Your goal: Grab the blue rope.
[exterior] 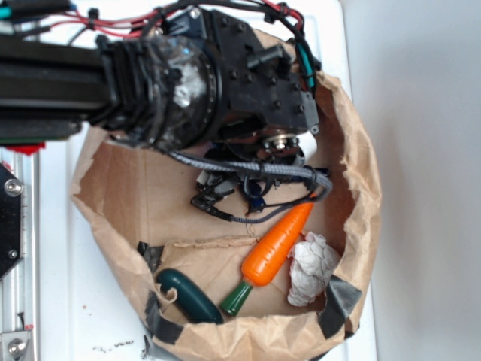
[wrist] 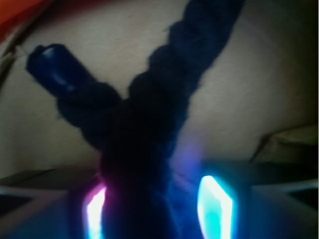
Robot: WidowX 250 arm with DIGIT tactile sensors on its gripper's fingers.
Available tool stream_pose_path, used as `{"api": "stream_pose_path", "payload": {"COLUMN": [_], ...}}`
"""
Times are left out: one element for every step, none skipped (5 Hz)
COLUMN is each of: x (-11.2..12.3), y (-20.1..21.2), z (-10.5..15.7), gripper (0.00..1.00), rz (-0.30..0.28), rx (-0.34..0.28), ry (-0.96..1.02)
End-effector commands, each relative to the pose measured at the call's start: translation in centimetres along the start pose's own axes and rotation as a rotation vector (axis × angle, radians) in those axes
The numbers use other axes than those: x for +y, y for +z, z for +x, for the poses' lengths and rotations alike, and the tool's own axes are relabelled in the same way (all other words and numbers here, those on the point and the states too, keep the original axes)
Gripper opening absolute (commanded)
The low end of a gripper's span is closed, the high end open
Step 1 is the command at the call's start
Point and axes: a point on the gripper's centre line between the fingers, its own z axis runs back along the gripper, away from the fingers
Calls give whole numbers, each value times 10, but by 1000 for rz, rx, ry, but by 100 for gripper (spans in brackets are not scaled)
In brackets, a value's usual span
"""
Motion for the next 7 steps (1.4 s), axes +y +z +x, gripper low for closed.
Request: {"api": "stream_pose_path", "payload": {"x": [7, 11, 10, 4, -6, -23, -28], "y": [25, 60, 88, 111, 132, 156, 166], "z": [8, 6, 3, -2, -3, -2, 7], "gripper": [0, 0, 0, 0, 0, 0, 0], "rz": [46, -15, -48, -58, -61, -48, -49], "rx": [-25, -41, -74, -100, -79, -37, 2], "ry": [28, 56, 79, 94, 148, 332, 522]}}
